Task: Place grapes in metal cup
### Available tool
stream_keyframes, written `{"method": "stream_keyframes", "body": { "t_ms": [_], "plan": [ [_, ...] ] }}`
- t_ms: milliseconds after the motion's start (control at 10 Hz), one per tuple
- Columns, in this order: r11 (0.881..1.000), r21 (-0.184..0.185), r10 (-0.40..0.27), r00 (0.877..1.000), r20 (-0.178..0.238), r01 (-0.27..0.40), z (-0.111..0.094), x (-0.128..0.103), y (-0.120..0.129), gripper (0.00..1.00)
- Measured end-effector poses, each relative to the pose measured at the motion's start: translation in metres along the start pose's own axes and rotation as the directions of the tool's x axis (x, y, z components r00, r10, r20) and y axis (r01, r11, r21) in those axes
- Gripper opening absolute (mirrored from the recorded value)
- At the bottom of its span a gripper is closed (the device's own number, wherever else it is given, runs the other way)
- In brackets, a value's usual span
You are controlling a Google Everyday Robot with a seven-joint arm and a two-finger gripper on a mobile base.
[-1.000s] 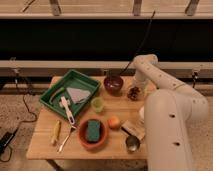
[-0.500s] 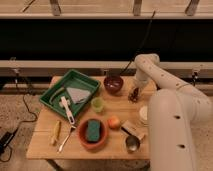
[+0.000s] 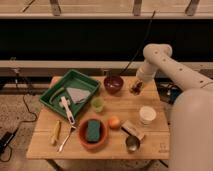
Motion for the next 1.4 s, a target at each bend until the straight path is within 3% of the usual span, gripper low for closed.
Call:
{"method": "stream_keyframes", "body": {
  "t_ms": [400, 700, 1000, 1400],
  "plan": [
    [0.995, 0.037, -0.097, 0.995, -0.015, 0.098, -0.053, -0.058, 0.017, 0.0],
    [0.977, 0.036, -0.209, 0.978, -0.018, 0.209, -0.076, -0.123, 0.03, 0.0],
    [0.955, 0.015, -0.295, 0.956, -0.007, 0.295, -0.082, -0.187, 0.047, 0.0],
    [0.934, -0.018, -0.358, 0.934, 0.022, 0.358, -0.082, -0.24, 0.067, 0.0]
  ]
}}
